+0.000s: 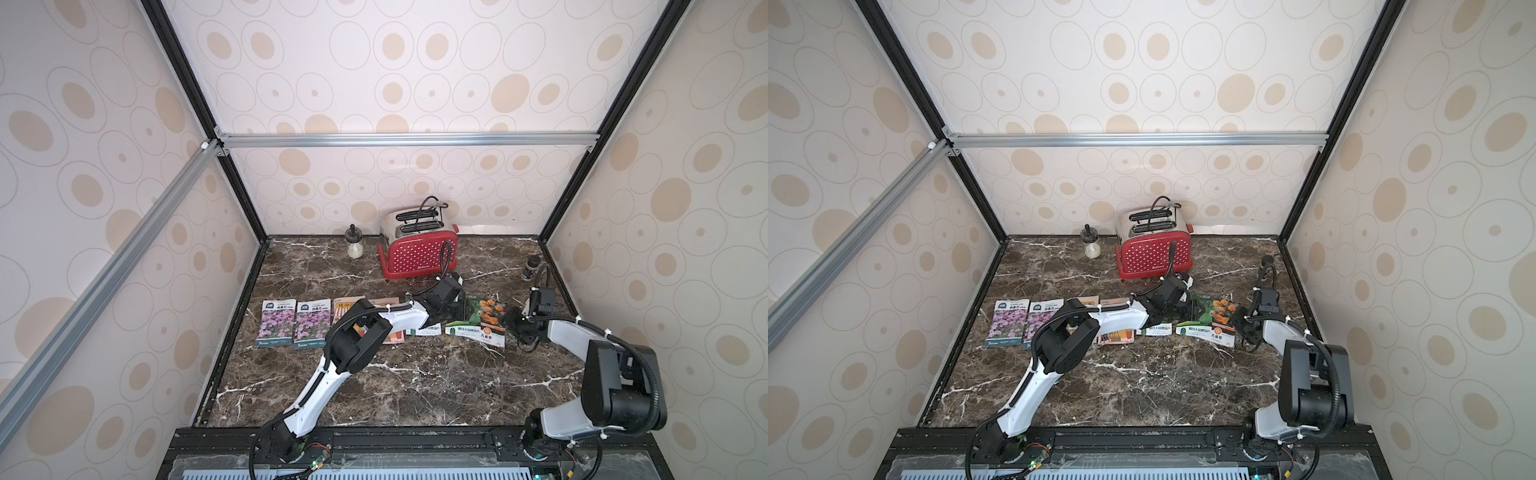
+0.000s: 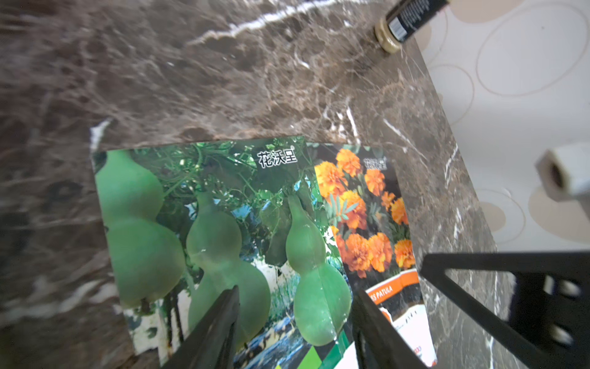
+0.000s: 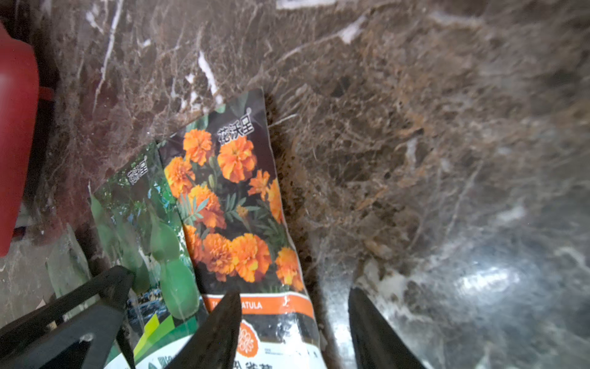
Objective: Arrange the seed packets in a row
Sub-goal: Move the seed packet to the center of the board, then pick up the seed packet from the center of the board.
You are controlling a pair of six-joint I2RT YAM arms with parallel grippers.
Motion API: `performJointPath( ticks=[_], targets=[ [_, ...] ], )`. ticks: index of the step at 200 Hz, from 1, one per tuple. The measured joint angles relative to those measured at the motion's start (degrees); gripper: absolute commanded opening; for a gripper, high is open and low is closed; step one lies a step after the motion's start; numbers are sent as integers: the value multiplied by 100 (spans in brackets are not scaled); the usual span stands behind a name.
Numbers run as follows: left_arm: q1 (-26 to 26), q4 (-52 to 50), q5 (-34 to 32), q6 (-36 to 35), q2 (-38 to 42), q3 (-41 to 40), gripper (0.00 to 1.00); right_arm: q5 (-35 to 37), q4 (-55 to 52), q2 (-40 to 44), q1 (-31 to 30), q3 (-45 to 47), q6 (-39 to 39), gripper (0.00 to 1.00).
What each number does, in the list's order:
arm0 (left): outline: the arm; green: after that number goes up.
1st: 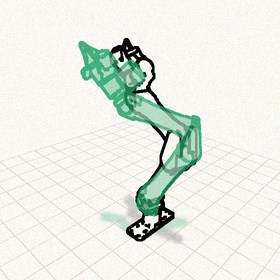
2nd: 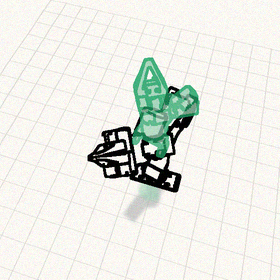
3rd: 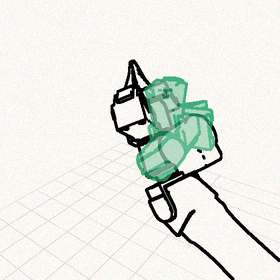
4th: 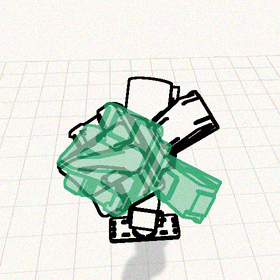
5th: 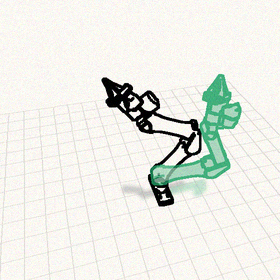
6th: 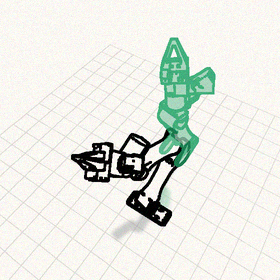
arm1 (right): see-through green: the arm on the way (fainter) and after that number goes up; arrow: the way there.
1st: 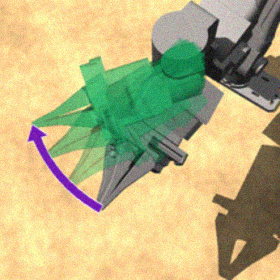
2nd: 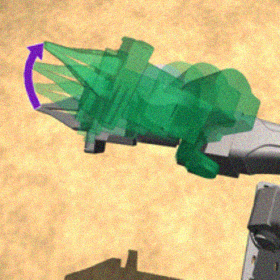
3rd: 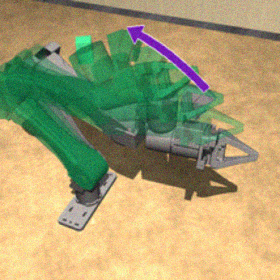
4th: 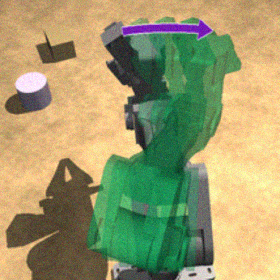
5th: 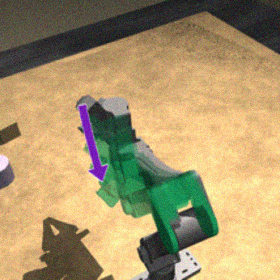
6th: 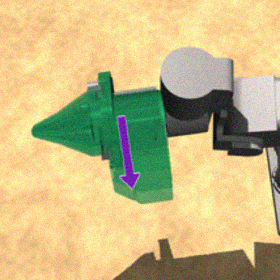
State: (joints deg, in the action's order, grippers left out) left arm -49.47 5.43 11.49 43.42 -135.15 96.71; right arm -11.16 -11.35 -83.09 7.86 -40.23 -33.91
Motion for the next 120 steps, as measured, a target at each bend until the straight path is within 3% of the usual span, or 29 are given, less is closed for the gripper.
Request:
performJointPath(
  ticks=[43,65,86,111,120],
  targets=[
    [9,20,-136,216,4,-4,57,-157,-20,-55,0,-37,79,56],
    [9,24,-146,267,4,-4,57,-269,9,-343,0,-37,92,51],
    [9,28,-155,295,4,-4,57,-389,138,-514,4,-98,101,37],
    [13,39,-155,328,4,-4,57,-433,168,-638,4,-116,208,0],
    [13,42,-153,332,4,-4,57,-422,153,-656,4,-116,129,0]
  ],
)
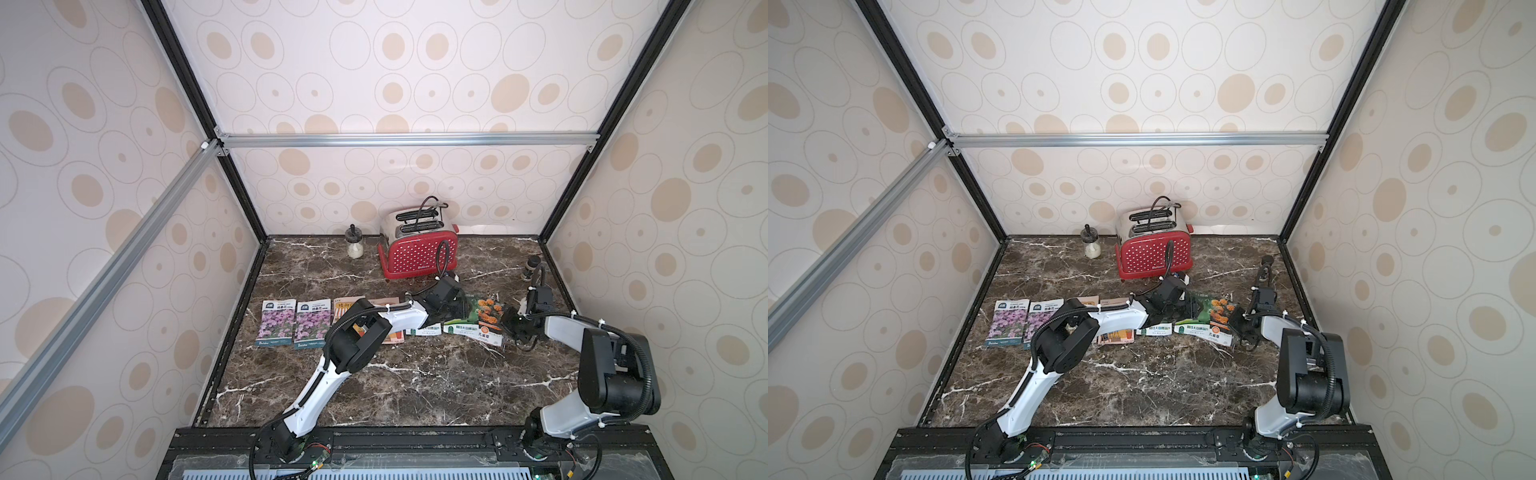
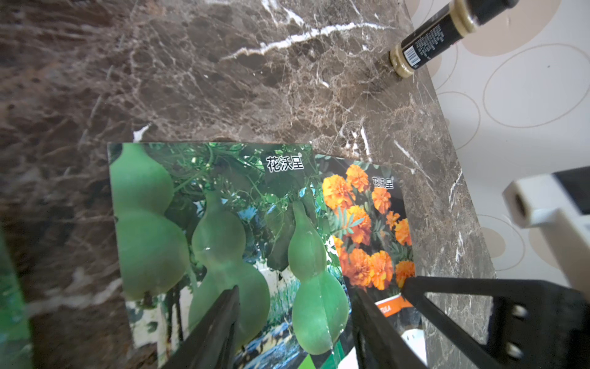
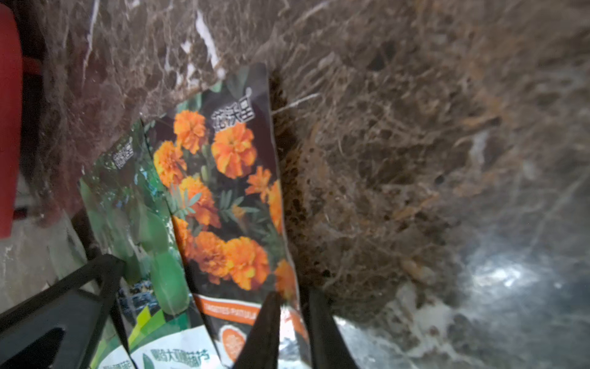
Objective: Arrange the seed packets in a row
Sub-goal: Pick up the seed packet from the center of the board.
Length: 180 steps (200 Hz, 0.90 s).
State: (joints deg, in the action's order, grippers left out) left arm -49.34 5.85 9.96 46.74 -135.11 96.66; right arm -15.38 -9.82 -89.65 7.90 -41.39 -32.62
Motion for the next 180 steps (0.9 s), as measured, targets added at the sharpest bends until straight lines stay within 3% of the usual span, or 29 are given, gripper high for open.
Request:
performJointPath(
  ticks=[65,180],
  targets=[
    [7,11,17,24,0,-2,57,201,-223,-9,0,-131,227,0],
    [9,33,15,83,0,-20,57,1054,-1453,-431,-57,-1810,1685,0]
  ],
)
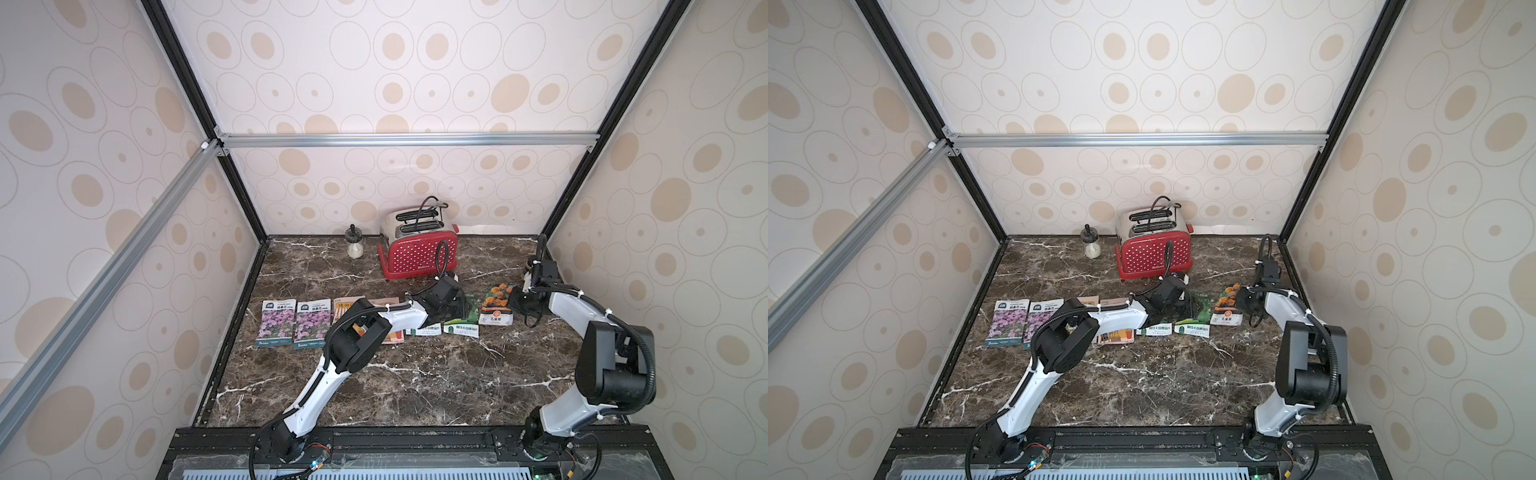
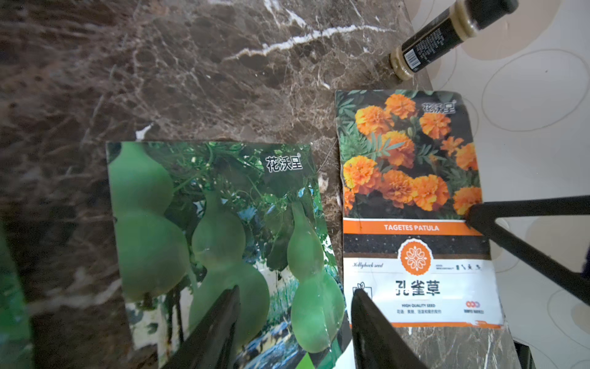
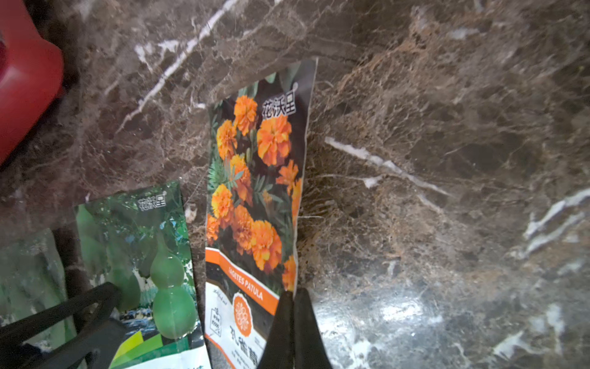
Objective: Arrange the seed packets in a row
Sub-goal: Pick up the seed packet from the center of the board, then place the seed packet at the center of the board, then adjust the seed packet at the center of the board.
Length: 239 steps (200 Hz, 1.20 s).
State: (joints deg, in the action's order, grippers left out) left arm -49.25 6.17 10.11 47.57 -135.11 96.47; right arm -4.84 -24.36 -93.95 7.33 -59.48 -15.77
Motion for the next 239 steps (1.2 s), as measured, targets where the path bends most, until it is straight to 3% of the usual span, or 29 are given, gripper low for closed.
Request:
performJointPath(
  ticks=[76,98,112,127,150,195,239],
  targets=[
    [0,28,17,157,-11,0,57,361,-514,-251,-85,-389,629,0],
    [0,24,28,170,-11,7,57,520,-597,-343,-133,-568,774,5],
    [0,22,28,173,-13,11,57,623,-658,-398,-175,-651,831,18],
    [0,22,28,175,-13,11,57,745,-704,-422,-210,-680,872,41],
    [-2,17,26,195,-22,22,57,949,-789,-409,-221,-680,955,56],
    [-42,15,-39,302,-24,33,57,1158,-796,269,-240,-573,802,58],
    [-66,17,-273,520,-24,33,58,850,-732,1043,-251,-483,549,58]
  ],
)
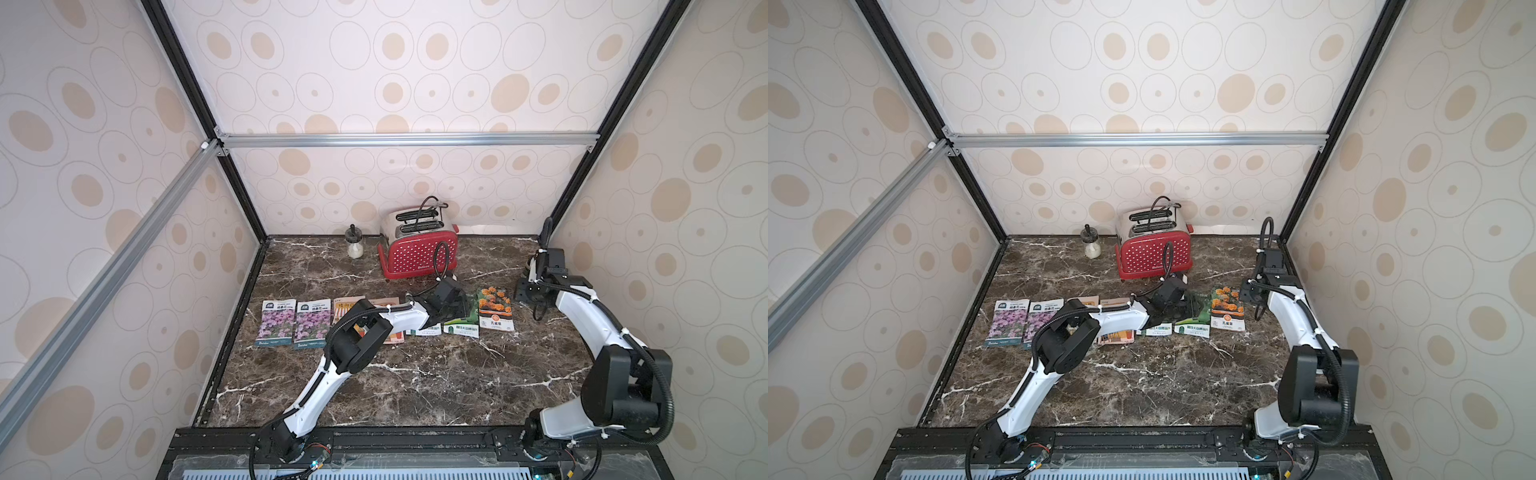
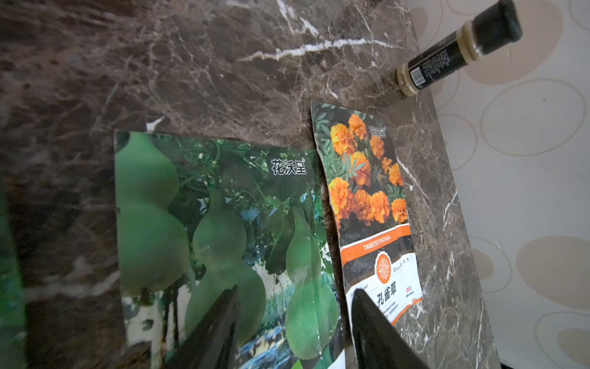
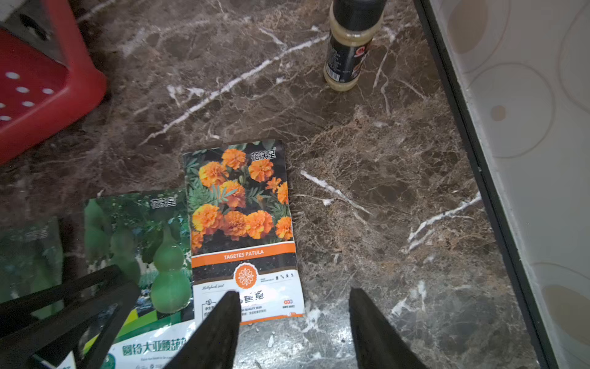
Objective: Arrange the seed packets in a row
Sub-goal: Adjust the seed packet at the center of the board.
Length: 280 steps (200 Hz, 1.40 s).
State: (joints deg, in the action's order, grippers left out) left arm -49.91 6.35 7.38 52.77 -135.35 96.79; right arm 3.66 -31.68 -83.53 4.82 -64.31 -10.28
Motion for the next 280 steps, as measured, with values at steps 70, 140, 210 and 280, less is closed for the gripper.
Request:
performJointPath(
  ticks=[70,140,210,280],
  targets=[
    [-39,7,-396,317,0,0,58,-426,-35,179,-15,354,-267,57],
    [-83,55,-503,356,4,0,60,-651,-2,450,-70,560,-424,57],
    [-96,107,-444,232,334,-52,68,-822,44,459,-70,608,-522,56],
    [-131,289,-367,-85,1532,-713,71,-1346,398,11,-348,610,-780,55]
  ],
)
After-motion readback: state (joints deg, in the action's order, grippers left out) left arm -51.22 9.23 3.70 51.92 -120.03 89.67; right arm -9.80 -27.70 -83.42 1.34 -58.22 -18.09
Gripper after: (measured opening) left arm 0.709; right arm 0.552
